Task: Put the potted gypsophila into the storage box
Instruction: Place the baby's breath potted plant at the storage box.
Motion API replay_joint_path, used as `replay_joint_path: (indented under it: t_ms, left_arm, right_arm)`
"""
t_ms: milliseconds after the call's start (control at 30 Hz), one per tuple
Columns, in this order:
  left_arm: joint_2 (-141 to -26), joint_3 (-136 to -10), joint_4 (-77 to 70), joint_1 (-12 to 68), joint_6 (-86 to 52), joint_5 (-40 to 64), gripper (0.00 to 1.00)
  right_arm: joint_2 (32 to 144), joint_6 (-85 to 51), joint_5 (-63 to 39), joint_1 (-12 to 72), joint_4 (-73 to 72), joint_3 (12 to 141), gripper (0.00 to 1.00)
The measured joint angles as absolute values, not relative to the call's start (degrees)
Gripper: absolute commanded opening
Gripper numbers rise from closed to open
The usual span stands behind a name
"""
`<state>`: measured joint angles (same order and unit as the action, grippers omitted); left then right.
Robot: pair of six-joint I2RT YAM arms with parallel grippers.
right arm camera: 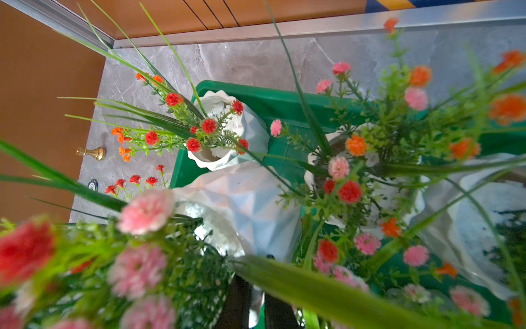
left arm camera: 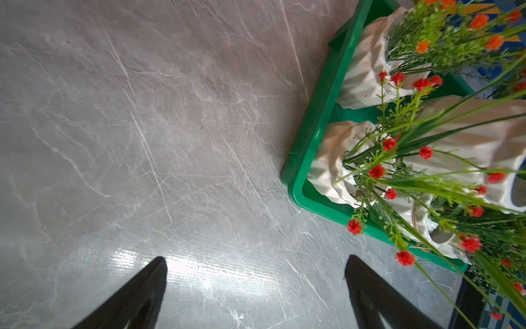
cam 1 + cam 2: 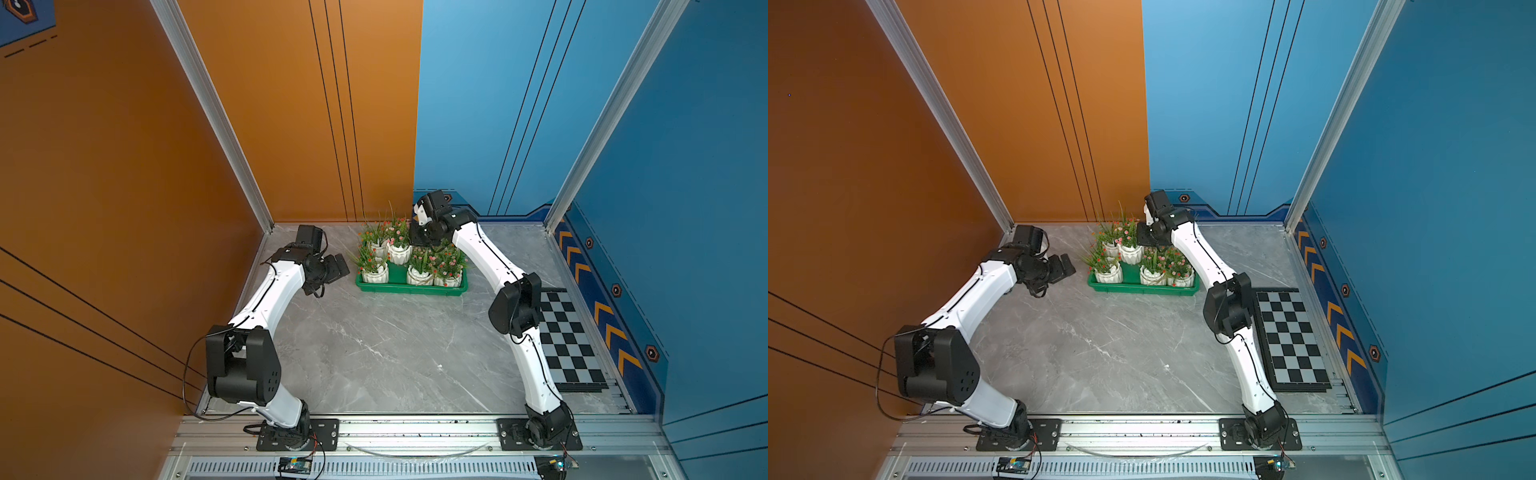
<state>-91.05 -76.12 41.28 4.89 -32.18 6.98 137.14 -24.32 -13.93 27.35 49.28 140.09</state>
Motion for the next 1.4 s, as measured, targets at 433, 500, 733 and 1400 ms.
replay_joint_path:
  t_ms: [433,500,733,1400]
  left_arm:
    - [-93.2,-76.6,40.6,4.6,-31.3,8.2,0.98]
    - [-93.6,-76.7,40.5,4.4,-31.3,8.3,0.98]
    - [-95.1,-77.0,40.4,4.4,-31.3,8.7,0.98]
    - [-96.2,-77.5,40.1,4.1,-31.3,9.7,0.98]
  right_arm:
    - [139.5,-24.8,-13.9,27.4,48.7,140.1,0.01]
    - [139.7,-25.0,-13.9,27.4,48.4,140.1,0.01]
    - [141.5,-25.6,-13.7,27.4,47.2,140.4,0.01]
    - [143.0,-25.8,-13.3,27.4,46.3,140.6,0.02]
